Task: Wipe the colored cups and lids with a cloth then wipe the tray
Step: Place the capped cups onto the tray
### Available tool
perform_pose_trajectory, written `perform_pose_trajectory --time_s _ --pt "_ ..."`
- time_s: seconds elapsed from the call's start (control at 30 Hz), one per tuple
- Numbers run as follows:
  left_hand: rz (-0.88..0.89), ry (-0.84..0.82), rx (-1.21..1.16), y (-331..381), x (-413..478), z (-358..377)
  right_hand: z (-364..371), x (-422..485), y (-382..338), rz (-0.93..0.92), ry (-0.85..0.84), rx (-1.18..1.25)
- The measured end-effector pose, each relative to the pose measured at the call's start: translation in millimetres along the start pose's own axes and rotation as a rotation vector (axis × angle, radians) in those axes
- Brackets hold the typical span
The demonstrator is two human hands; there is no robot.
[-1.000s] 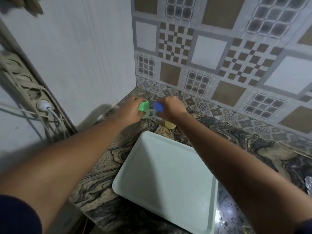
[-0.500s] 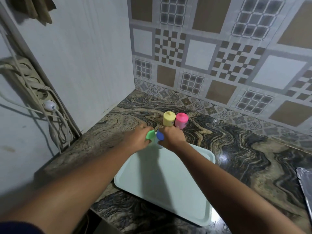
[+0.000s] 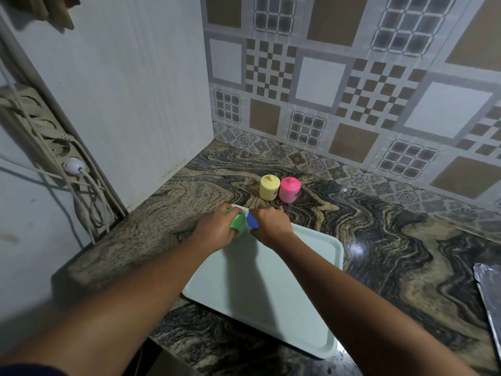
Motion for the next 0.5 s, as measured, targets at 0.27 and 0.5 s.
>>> perform_pose_trajectory --time_s 0.27,0.5 --pt "-0.025 -0.032 0.065 1.2 -6.3 1.0 -0.2 -7.7 -3.4 0.010 -0.036 -0.006" --pt "0.046 0.126 0.007 23.5 9.5 -58.3 -61.2 -8.0 18.3 0.030 0.138 0.055"
Point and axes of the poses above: each hand's wrist, its own x-axis towards the middle knuckle, its own z-axis out of the palm, y = z × x, the point moved 10 cm from there along x, towards the middle knuckle, and after that the axes turned 5 degrees about y, right-handed, at the moved point
